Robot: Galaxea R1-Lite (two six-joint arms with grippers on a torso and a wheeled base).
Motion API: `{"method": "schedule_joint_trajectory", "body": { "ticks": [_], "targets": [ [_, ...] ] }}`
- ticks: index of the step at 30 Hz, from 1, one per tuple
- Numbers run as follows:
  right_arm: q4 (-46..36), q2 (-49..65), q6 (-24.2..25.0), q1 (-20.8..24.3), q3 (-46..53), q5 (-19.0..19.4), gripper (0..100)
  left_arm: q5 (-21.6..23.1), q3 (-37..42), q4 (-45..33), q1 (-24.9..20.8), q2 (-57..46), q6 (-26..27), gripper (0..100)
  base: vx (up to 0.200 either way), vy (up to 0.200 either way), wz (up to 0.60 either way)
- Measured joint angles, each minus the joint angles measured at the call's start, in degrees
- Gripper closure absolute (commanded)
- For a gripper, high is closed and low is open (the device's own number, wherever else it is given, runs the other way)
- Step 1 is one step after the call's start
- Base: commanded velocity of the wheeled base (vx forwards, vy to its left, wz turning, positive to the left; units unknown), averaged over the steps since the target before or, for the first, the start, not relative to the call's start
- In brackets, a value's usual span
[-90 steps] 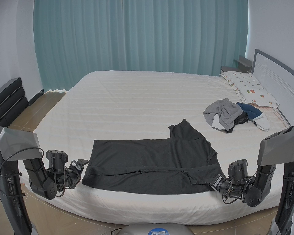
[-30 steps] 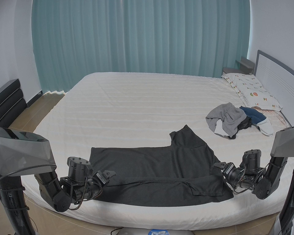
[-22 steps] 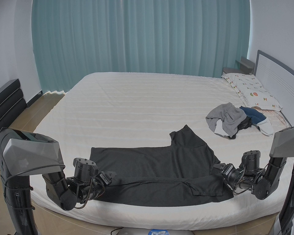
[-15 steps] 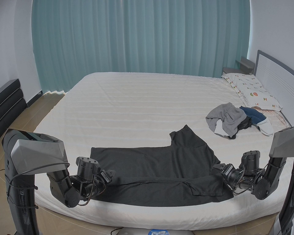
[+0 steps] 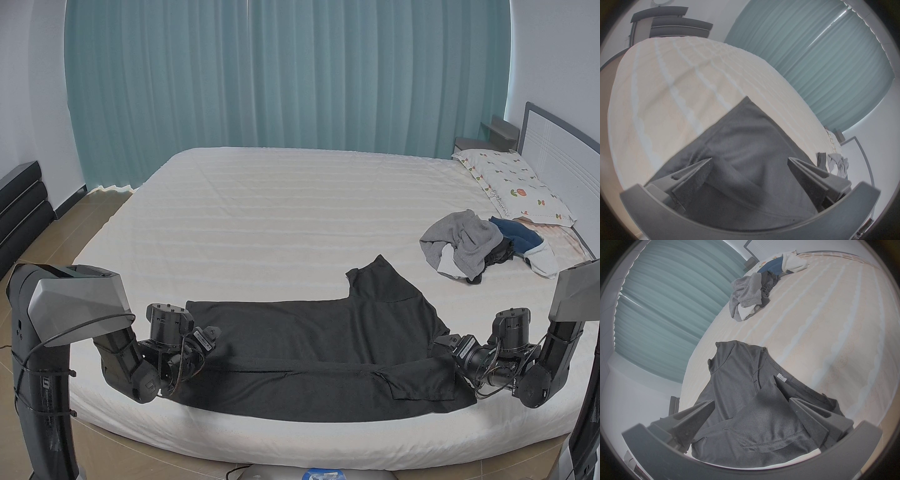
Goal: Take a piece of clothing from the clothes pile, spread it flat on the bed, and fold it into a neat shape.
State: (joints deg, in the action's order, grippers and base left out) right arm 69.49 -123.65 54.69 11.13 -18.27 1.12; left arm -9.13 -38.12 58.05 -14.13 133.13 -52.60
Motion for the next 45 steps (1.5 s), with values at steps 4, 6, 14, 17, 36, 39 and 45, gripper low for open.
{"method": "schedule_joint_trajectory", "body": {
  "ticks": [4, 6, 14, 17, 36, 39, 45],
  "targets": [
    [0.01, -0.17, -0.02, 0.00, 0.00, 0.00, 0, 0.07, -0.55, 0.02, 1.18, -0.13, -0.09, 0, 0.000, 0.000, 0.00],
    [0.01, -0.22, 0.00, -0.02, 0.00, 0.00, 0, 0.29, -0.77, 0.05, 1.82, -0.33, -0.09, 0, 0.000, 0.000, 0.00],
    [0.63, -0.33, 0.00, -0.16, 0.12, 0.00, 0, 3.11, -1.54, -0.28, 4.79, -2.10, -0.24, 0, 0.000, 0.000, 0.00],
    [1.78, -0.48, 0.00, -0.22, 0.20, 0.00, 0, 6.49, -1.29, -0.50, 5.89, -3.43, -0.28, 0, 0.000, 0.000, 0.00],
    [4.94, -2.40, -0.09, -0.50, 1.13, 0.10, 0, 17.55, 0.96, -10.51, 8.33, -6.40, 3.85, 0, 0.000, 0.000, 0.00],
    [4.94, -2.51, -0.11, -0.48, 1.11, 0.10, 0, 17.53, 0.83, -10.51, 7.90, -5.95, 4.00, 0, 0.000, 0.000, 0.00],
    [4.94, -2.62, -0.11, -0.44, 1.02, 0.10, 0, 17.01, 0.91, -10.57, 7.28, -5.24, 6.05, 0, 0.000, 0.000, 0.00]
  ]
}}
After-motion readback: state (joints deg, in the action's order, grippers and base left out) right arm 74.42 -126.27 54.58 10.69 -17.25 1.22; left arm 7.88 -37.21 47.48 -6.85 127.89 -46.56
